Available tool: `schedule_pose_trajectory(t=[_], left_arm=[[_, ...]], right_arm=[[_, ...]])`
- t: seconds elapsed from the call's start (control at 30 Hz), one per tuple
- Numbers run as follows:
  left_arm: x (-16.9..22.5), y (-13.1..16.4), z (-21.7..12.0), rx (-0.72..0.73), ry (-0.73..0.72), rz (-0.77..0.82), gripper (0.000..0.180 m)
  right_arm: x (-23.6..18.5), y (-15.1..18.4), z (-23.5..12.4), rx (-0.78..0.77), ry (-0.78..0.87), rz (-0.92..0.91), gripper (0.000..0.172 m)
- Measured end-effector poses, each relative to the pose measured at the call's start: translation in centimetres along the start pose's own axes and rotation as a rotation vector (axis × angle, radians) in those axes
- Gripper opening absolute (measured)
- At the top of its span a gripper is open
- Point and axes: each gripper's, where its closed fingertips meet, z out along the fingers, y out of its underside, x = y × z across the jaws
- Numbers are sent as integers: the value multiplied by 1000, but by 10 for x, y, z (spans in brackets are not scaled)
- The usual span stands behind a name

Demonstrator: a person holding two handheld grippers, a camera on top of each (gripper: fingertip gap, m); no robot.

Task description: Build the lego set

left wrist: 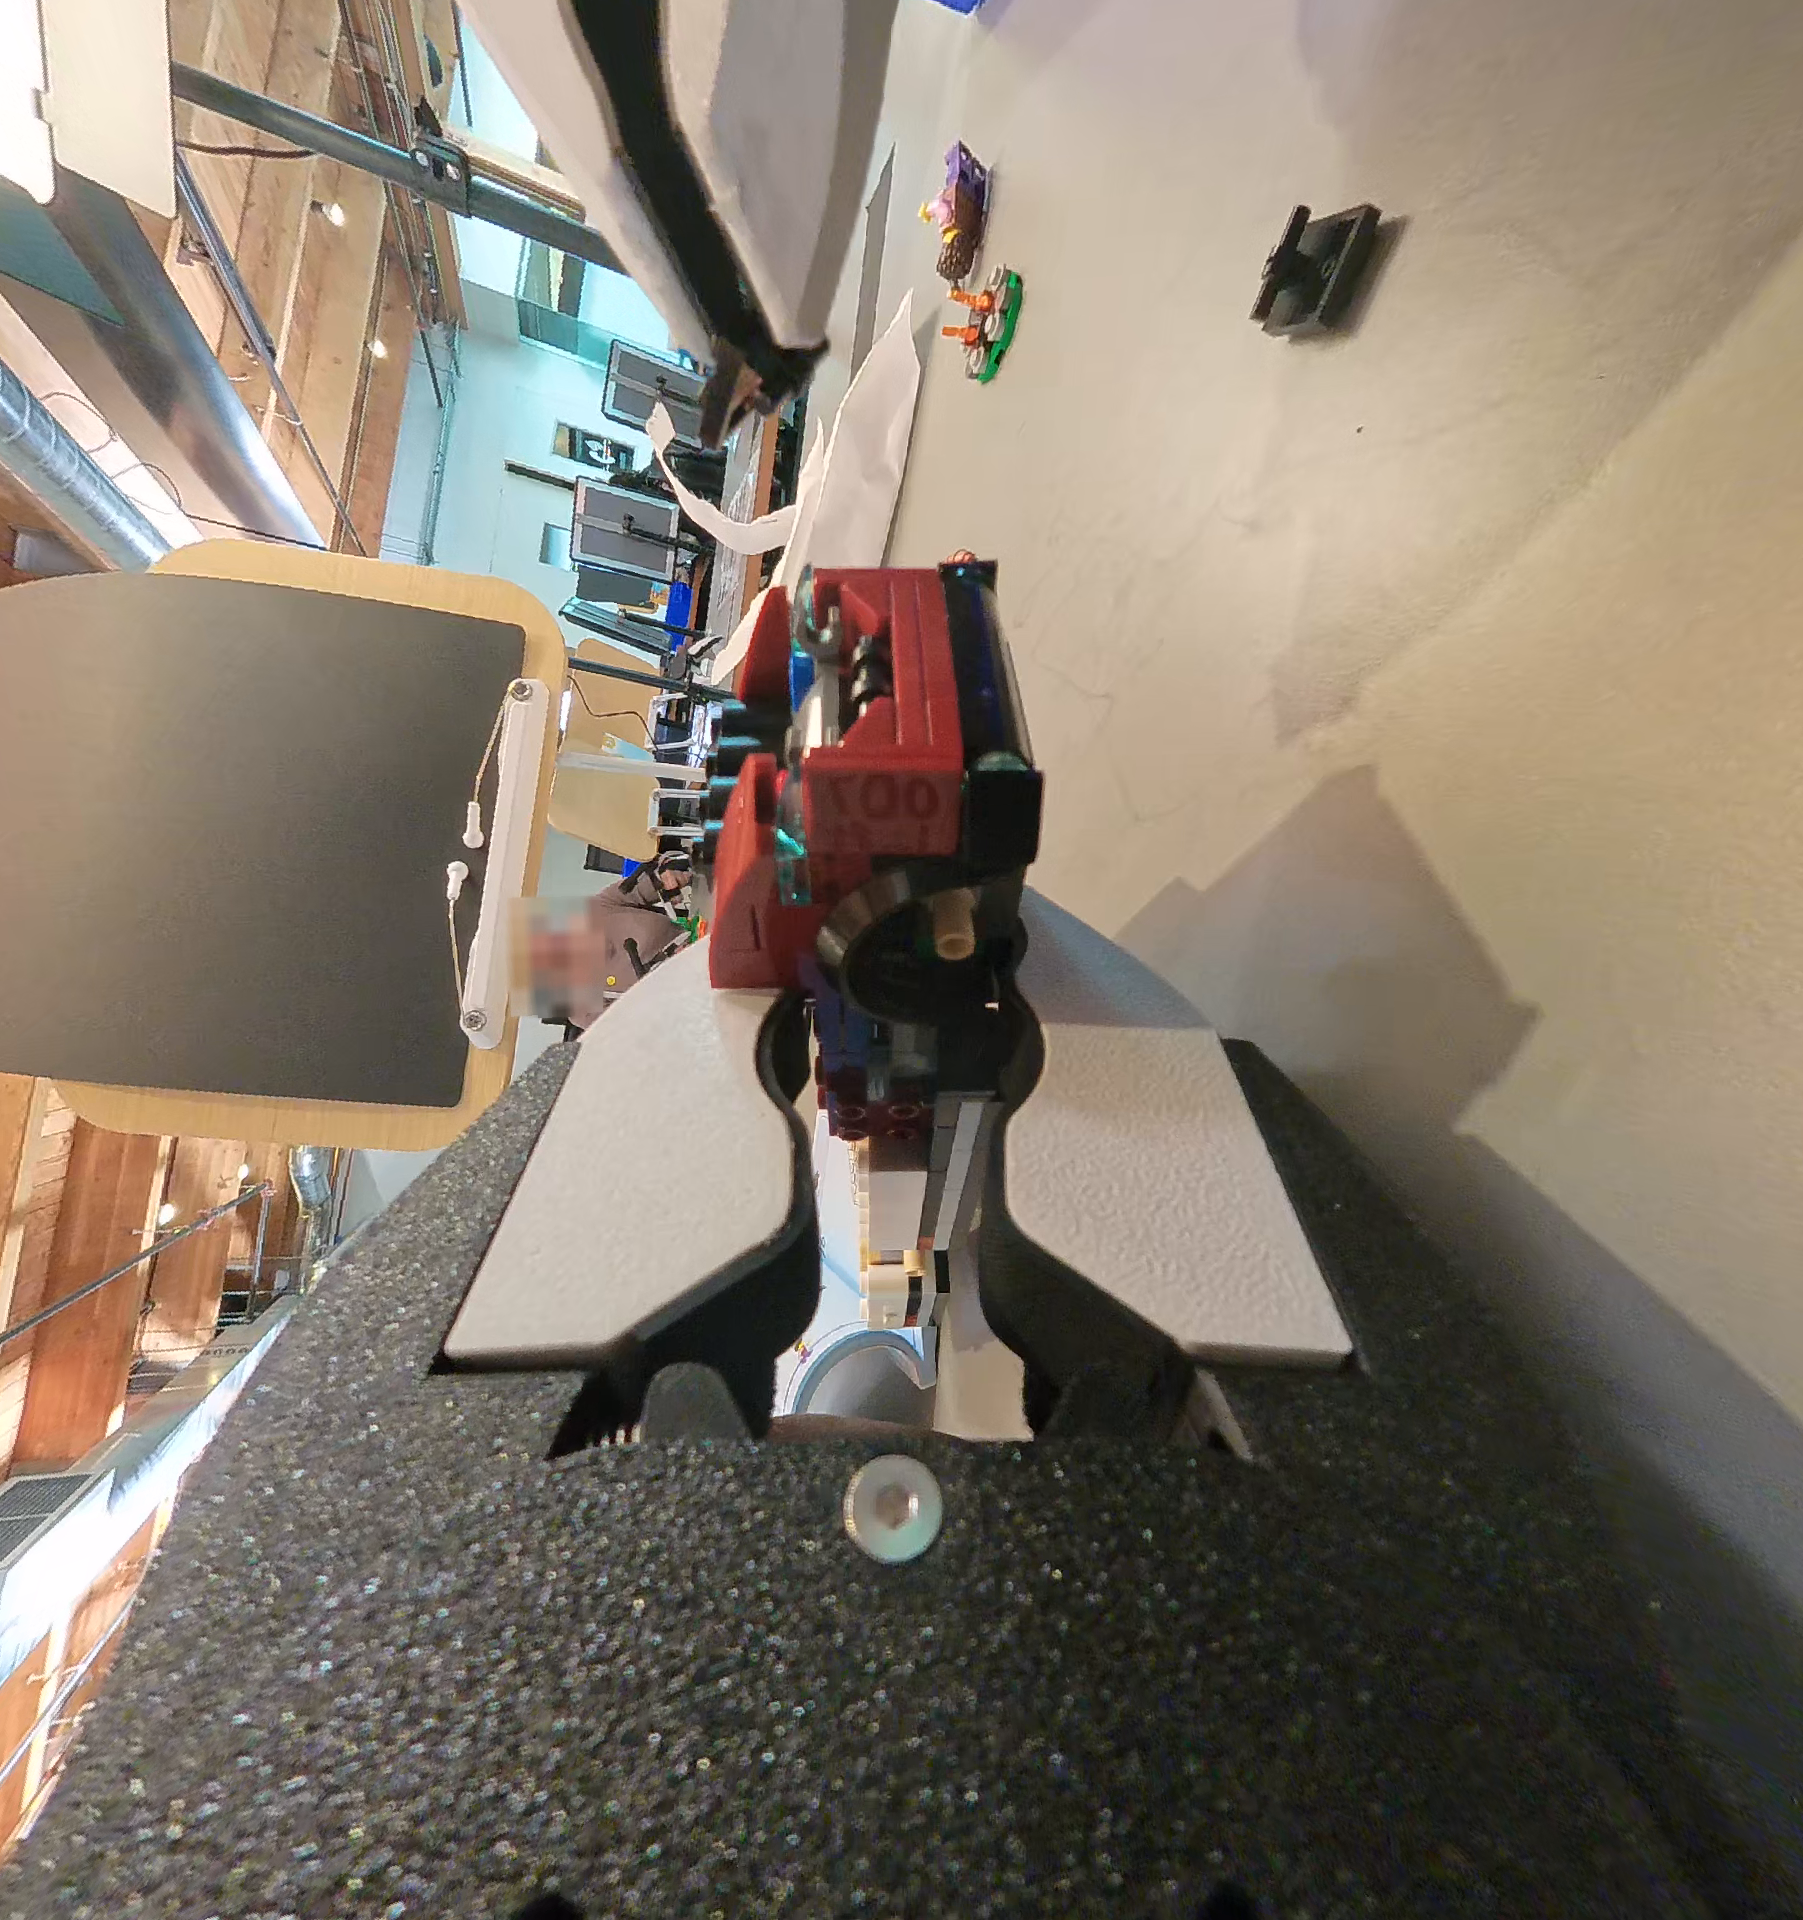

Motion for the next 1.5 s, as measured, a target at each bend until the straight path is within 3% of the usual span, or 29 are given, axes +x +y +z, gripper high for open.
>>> schedule_pose_trajectory(t=[1.5], left_arm=[[-1, -1, -1, 2, 1, -9, 32]], right_arm=[[-11, -18, -6, 114, -14, -26, 7]])
